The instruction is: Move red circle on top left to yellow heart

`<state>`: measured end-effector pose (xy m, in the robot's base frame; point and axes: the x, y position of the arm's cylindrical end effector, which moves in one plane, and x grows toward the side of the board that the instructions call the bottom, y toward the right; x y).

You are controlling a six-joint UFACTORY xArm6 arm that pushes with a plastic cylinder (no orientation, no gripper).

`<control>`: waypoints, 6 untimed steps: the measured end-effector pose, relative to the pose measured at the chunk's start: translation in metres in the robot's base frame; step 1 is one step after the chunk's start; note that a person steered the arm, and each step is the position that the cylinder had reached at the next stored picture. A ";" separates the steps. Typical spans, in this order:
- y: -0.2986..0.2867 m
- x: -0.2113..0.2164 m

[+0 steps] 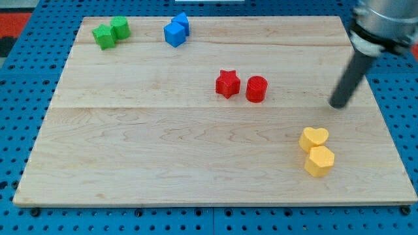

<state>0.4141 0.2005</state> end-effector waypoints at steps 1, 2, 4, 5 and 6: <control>-0.068 -0.068; -0.125 -0.094; -0.130 -0.025; -0.129 -0.010; -0.102 0.006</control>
